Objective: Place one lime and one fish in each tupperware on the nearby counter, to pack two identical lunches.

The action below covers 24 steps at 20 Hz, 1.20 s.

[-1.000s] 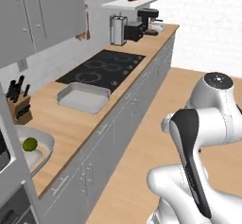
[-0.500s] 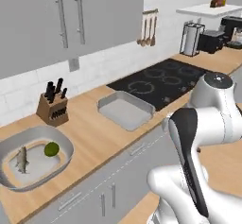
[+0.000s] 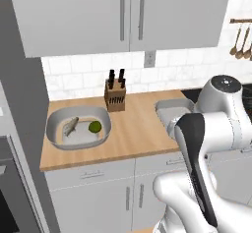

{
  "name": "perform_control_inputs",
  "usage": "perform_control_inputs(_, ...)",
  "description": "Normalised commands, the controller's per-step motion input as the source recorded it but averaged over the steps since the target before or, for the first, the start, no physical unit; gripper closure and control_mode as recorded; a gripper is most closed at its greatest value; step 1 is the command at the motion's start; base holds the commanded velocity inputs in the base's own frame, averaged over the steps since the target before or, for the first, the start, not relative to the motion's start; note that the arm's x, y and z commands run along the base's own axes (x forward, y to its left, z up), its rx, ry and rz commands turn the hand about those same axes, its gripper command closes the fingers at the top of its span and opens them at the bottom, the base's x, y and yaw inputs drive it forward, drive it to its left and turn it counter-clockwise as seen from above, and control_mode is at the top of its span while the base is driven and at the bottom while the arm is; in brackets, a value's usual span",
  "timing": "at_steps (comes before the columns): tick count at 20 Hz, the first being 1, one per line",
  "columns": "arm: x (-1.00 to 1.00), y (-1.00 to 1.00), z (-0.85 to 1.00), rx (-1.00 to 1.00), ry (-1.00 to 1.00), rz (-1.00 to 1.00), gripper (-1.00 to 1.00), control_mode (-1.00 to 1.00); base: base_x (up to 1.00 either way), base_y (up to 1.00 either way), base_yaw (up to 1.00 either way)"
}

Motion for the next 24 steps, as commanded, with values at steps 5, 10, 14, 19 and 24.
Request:
perform_control_inputs(5,0.0,0.0,0.0,0.0,0.0,0.0,1.0,1.0,0.14,-0.77,0.06)
perform_control_inputs(10,0.0,0.0,0.0,0.0,0.0,0.0,1.0,1.0,0.31,-0.04,-0.12)
perform_control_inputs(14,0.0,0.0,0.0,0.0,0.0,0.0,1.0,1.0,0.42,0.2,-0.05)
perform_control_inputs(19,0.0,0.0,0.0,0.0,0.0,0.0,1.0,1.0,0.59,0.07,-0.02)
perform_control_inputs(24,0.0,0.0,0.0,0.0,0.0,0.0,1.0,1.0,0.62,0.22,-0.07)
